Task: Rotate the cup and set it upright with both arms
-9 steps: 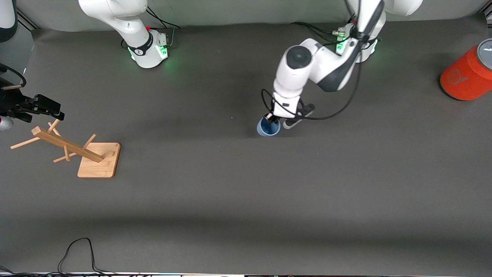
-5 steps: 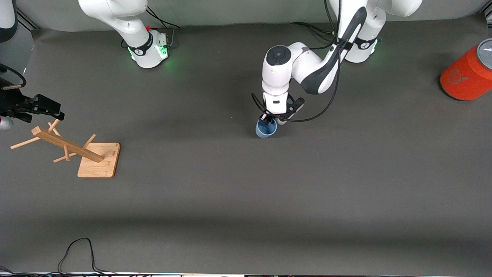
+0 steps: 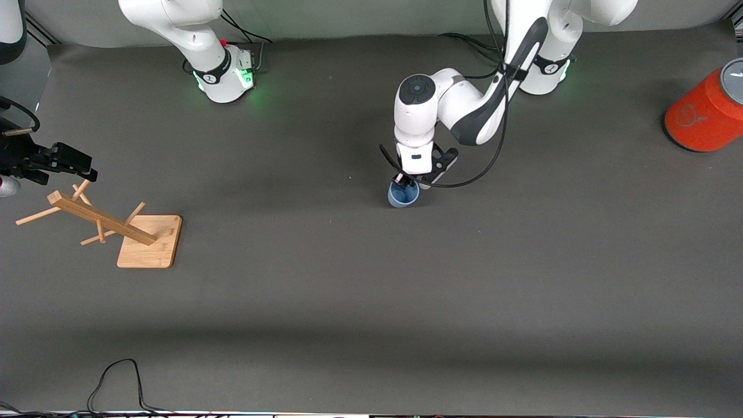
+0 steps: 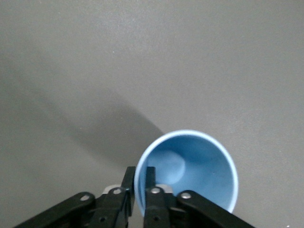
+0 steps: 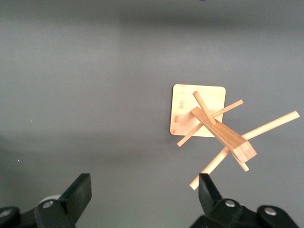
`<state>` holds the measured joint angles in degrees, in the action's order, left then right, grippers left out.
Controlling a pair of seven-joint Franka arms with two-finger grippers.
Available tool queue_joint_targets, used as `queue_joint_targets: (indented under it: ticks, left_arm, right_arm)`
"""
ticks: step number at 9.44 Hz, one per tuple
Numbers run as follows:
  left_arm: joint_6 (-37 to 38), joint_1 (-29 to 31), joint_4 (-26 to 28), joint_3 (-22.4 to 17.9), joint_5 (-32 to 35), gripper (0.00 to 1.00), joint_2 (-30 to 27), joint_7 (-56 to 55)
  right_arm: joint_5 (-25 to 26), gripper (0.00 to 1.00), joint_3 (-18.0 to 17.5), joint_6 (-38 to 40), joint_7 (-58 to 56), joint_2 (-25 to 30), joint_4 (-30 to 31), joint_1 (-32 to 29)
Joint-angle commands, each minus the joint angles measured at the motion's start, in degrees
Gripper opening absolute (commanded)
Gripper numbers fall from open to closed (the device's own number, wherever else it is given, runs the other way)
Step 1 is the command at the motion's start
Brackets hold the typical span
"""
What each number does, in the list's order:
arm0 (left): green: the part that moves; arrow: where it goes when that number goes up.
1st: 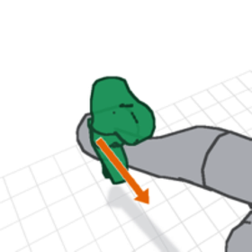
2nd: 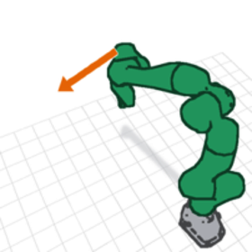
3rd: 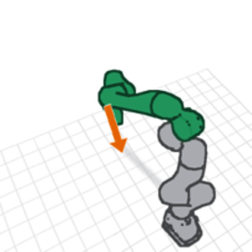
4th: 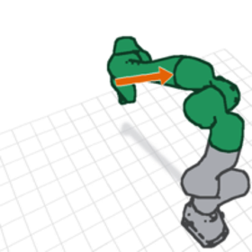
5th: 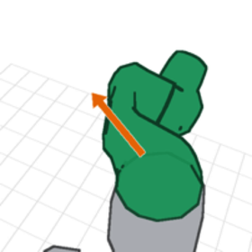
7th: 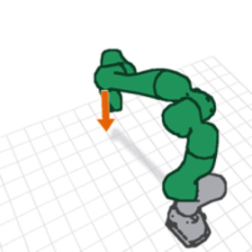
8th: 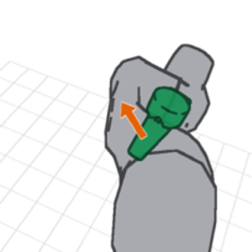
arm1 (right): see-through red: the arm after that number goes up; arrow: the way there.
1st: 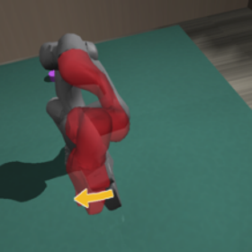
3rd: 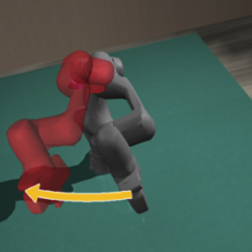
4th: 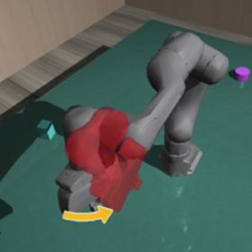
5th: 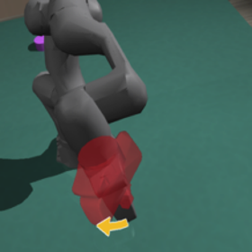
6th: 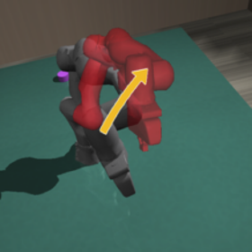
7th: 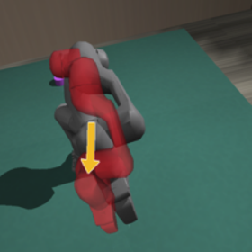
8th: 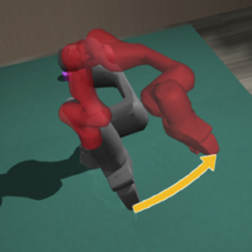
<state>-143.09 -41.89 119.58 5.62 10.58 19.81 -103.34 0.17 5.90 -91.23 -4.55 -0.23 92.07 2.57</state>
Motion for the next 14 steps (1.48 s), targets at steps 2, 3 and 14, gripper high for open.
queue_joint_targets:
  ticks: [2,3,14]
  left_arm:
    - [4.03,-1.44,-1.28,-0.34,2.42,1.00,-0.65,-0.99]
    - [6.13,-1.27,-1.89,-0.34,2.43,1.00,-1.52,1.62]
    - [50.01,34.38,-28.88,-0.87,-8.03,1.00,-16.10,86.76]
  right_arm:
    - [0.53,1.00,-0.10,0.61,-1.17,0.05,-0.58,-0.20]
    - [0.53,1.00,-0.10,0.61,-1.17,0.05,-0.58,-0.20]
    - [0.53,1.00,-0.10,0.61,-1.17,0.05,-0.58,-0.20]
